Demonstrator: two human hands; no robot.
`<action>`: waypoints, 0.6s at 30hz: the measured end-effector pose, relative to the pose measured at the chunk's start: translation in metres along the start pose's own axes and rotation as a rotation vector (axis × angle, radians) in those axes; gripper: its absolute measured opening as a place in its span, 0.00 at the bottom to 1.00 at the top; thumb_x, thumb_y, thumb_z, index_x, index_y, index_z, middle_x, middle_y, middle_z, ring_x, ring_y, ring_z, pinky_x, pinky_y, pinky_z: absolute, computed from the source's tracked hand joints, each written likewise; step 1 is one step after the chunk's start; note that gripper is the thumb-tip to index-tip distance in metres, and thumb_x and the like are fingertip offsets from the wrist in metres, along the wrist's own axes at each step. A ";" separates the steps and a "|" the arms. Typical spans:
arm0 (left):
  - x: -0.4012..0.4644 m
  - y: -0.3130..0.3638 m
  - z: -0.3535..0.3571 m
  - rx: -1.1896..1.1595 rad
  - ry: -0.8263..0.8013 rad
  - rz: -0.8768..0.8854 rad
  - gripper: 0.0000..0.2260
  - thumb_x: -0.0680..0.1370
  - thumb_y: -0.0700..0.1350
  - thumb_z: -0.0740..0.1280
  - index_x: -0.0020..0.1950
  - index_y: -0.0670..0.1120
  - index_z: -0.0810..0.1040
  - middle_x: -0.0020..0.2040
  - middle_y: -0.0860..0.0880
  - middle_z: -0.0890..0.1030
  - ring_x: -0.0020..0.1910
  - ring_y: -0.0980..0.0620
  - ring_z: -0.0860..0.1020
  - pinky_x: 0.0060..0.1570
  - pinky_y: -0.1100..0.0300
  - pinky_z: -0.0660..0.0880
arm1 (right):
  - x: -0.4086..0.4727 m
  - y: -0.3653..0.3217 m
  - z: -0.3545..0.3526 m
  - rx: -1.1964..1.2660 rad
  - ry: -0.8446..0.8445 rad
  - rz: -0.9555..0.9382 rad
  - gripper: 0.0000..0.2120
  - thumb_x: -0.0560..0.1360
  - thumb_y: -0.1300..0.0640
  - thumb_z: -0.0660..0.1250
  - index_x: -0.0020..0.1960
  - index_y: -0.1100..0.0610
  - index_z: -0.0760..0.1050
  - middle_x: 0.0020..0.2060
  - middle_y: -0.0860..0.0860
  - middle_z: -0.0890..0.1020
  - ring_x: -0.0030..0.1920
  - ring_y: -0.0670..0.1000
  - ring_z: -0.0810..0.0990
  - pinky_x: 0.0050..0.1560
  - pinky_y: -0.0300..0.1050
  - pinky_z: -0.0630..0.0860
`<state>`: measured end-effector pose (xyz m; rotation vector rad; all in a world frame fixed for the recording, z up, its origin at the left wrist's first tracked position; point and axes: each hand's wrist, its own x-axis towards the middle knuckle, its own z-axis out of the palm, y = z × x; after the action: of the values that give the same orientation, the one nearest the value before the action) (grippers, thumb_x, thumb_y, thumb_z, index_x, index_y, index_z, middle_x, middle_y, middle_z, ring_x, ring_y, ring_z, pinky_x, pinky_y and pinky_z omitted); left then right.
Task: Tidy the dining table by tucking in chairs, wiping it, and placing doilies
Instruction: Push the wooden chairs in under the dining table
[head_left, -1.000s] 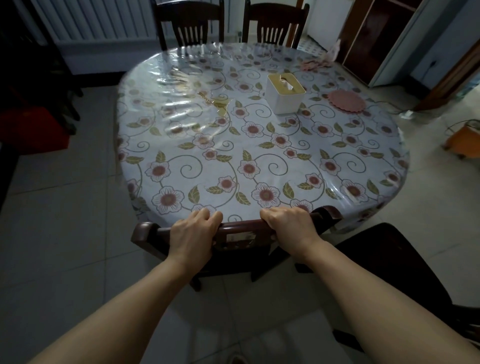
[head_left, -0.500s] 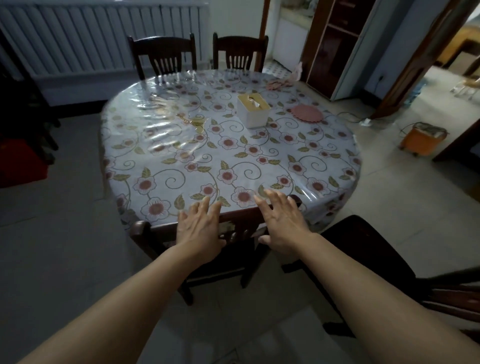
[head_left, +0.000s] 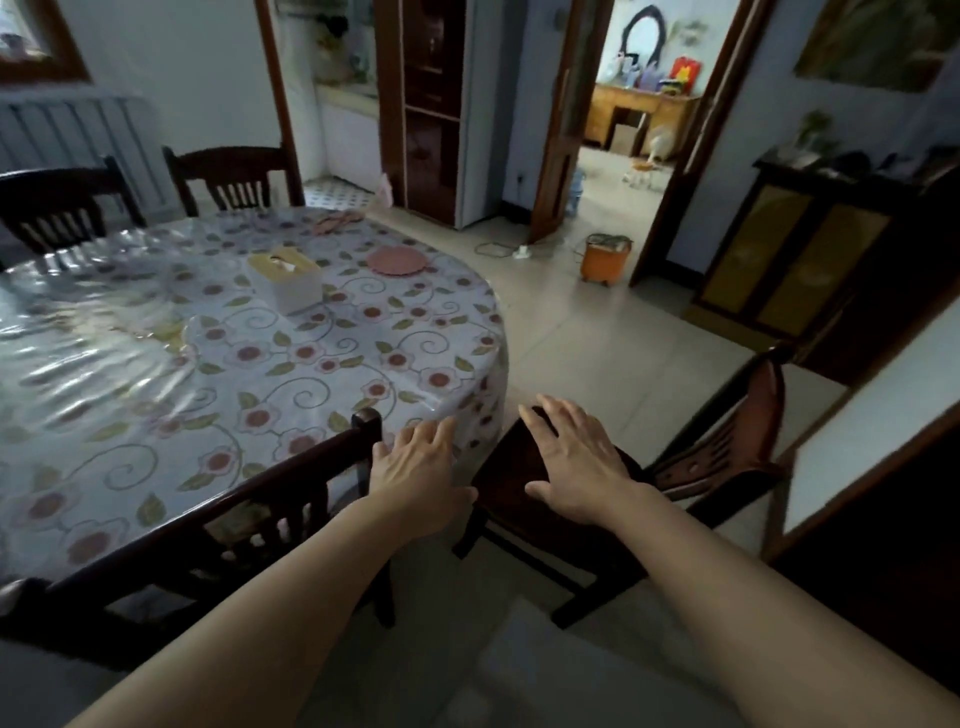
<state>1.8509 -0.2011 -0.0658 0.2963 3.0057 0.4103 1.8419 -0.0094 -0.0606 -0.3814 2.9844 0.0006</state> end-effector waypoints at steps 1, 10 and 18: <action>0.008 0.015 0.004 0.011 -0.016 0.020 0.38 0.71 0.60 0.65 0.74 0.50 0.51 0.73 0.48 0.60 0.71 0.43 0.58 0.68 0.42 0.58 | -0.002 0.017 0.000 0.017 0.013 0.025 0.42 0.75 0.45 0.65 0.77 0.51 0.40 0.77 0.53 0.42 0.76 0.56 0.40 0.75 0.55 0.44; 0.106 0.173 0.055 -0.020 -0.123 0.101 0.35 0.74 0.59 0.63 0.75 0.50 0.50 0.74 0.48 0.60 0.72 0.43 0.59 0.67 0.43 0.58 | 0.007 0.204 0.009 0.050 0.177 0.143 0.30 0.79 0.54 0.58 0.77 0.54 0.48 0.77 0.55 0.52 0.75 0.56 0.49 0.74 0.52 0.50; 0.179 0.313 0.122 -0.072 -0.220 0.137 0.32 0.75 0.59 0.62 0.73 0.49 0.54 0.72 0.48 0.64 0.71 0.43 0.61 0.65 0.45 0.59 | 0.009 0.369 0.034 0.049 0.059 0.241 0.34 0.75 0.65 0.58 0.77 0.55 0.49 0.77 0.54 0.53 0.75 0.56 0.51 0.73 0.53 0.55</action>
<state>1.7459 0.1623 -0.1087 0.5074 2.7591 0.4629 1.7452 0.3457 -0.1019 -0.0158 3.0615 -0.0610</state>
